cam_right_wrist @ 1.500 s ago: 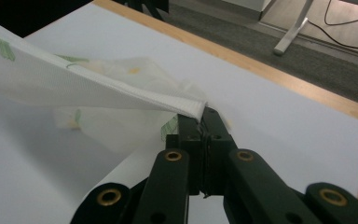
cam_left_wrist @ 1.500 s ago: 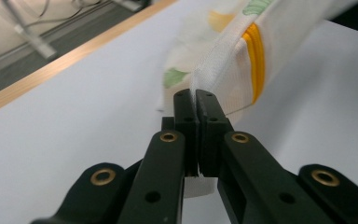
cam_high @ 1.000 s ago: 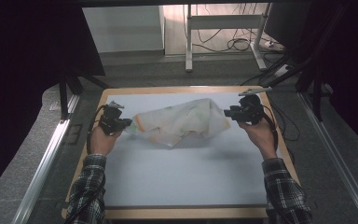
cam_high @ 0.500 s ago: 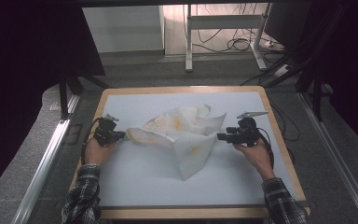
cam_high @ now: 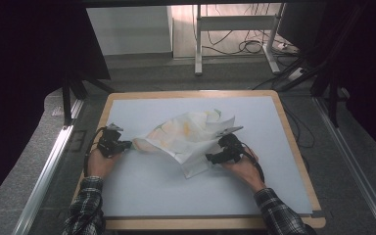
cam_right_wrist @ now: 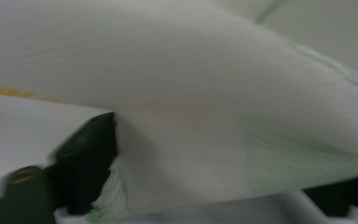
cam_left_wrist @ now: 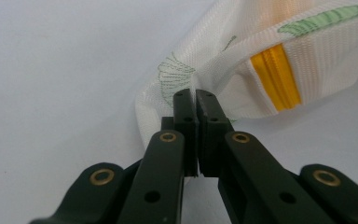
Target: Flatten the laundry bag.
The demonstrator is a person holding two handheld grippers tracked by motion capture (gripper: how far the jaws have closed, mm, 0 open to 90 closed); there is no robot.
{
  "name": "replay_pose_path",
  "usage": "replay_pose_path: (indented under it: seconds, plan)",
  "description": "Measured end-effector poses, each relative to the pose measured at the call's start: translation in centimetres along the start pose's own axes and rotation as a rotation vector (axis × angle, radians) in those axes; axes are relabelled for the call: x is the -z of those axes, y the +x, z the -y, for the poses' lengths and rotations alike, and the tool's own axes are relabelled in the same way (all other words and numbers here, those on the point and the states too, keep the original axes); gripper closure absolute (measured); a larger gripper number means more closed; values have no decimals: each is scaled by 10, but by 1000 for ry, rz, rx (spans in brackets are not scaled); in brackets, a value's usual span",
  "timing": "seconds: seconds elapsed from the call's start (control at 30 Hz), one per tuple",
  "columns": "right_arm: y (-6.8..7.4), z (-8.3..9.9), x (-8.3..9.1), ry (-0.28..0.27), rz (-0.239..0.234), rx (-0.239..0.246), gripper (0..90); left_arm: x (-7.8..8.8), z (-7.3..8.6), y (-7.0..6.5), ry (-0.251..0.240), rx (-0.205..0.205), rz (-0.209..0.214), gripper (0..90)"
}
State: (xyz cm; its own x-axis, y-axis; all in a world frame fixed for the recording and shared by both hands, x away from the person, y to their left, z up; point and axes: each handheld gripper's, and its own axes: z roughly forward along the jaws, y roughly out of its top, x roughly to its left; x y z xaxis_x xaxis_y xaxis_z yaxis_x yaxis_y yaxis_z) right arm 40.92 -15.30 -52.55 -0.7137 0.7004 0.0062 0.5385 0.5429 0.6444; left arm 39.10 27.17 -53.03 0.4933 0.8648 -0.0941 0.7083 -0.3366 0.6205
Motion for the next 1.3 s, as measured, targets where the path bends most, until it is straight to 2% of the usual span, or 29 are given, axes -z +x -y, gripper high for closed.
replay_pose_path:
  seconds: [0.03, 0.07, 0.1, 0.13, 0.17, 0.2, 0.33, 0.4, 0.53, 0.57, 0.63, 0.67, 0.7, 0.73, 0.77, 0.8, 0.83, 0.87, 0.9, 0.93, 1.0, 1.03, 1.07, 1.1, 1.13, 1.17, 1.2, 1.27, 1.3]
  plan:
    - [4, -1, -1, 7, 36, 42, 335, 0, 0, 0, -1, -1, 0, 886]
    - [5, -3, 0, 3, 16, 34, 441, 0, 0, 0, -2, -2, 0, 885]
    - [5, -4, 0, 1, 23, 26, 523, 0, 0, 0, -2, -2, 0, 885]
    - [5, -4, 0, 1, 23, 26, 523, -1, 0, 0, -3, -3, -1, 885]
    - [6, -4, 1, -6, 24, 22, 623, -1, 0, -1, -5, -4, -3, 886]
    - [6, -3, 1, -19, -9, 17, 884, -1, 0, -2, -5, -13, -8, 886]
    - [11, -5, 8, 15, -30, 39, 886, 4, 0, -5, -15, -27, -7, 887]
    - [10, -6, 14, 2, -49, 37, 886, 6, 0, -7, -20, -29, -7, 887]
    - [3, -7, 50, -92, -111, -21, 886, 15, 0, -13, -43, -45, 1, 887]
    - [2, -7, 58, -108, -120, -30, 886, 18, 0, -16, -49, -54, 6, 887]
    - [-5, -9, 90, -162, -121, -52, 885, 25, -1, -25, -61, -78, 23, 887]
    - [-5, -9, 90, -162, -121, -52, 885, 25, -1, -25, -61, -78, 23, 887]
    - [-9, -18, 114, -199, -100, -36, 885, 33, -3, -32, -80, -98, 44, 888]
    - [-11, -25, 127, -230, -88, -36, 886, 33, -3, -32, -80, -98, 44, 888]
    - [-13, -35, 140, -266, -78, -36, 886, 45, -8, -39, -125, -100, 70, 888]
    - [-13, -35, 140, -266, -78, -36, 886, 45, -8, -39, -125, -100, 70, 888]
    - [-19, -61, 161, -329, -54, -31, 885, 57, -14, -45, -174, -109, 88, 888]
    - [-19, -61, 161, -329, -54, -31, 885, 57, -14, -45, -174, -109, 88, 888]
    - [-21, -77, 168, -349, -40, -33, 885, 64, -17, -48, -200, -115, 91, 888]
    - [-26, -110, 170, -373, 13, -28, 884, 69, -20, -48, -230, -97, 86, 888]
    - [-31, -142, 156, -371, 81, -11, 871, 69, -21, -44, -229, -85, 72, 888]
    - [-35, -154, 141, -351, 111, -9, 766, 59, -17, -30, -193, -17, 19, 889]
    - [-35, -154, 141, -351, 111, -9, 766, 59, -17, -30, -193, -17, 19, 889]
    - [-43, -169, 104, -238, 192, -69, 566, 50, -12, -20, -157, 20, -1, 890]
    - [-43, -169, 104, -238, 192, -69, 566, 39, -5, -10, -108, 55, -18, 890]
    - [-40, -168, 80, -183, 188, -65, 512, 21, 9, 6, 15, 80, -67, 890]
    - [-36, -164, 73, -182, 171, -58, 490, 16, 14, 12, 62, 74, -79, 889]
    - [-31, -154, 65, -162, 125, -36, 458, 17, 20, 21, 40, 112, -39, 888]
    - [-29, -148, 63, -147, 117, -29, 452, 20, 19, 20, 33, 113, -46, 887]
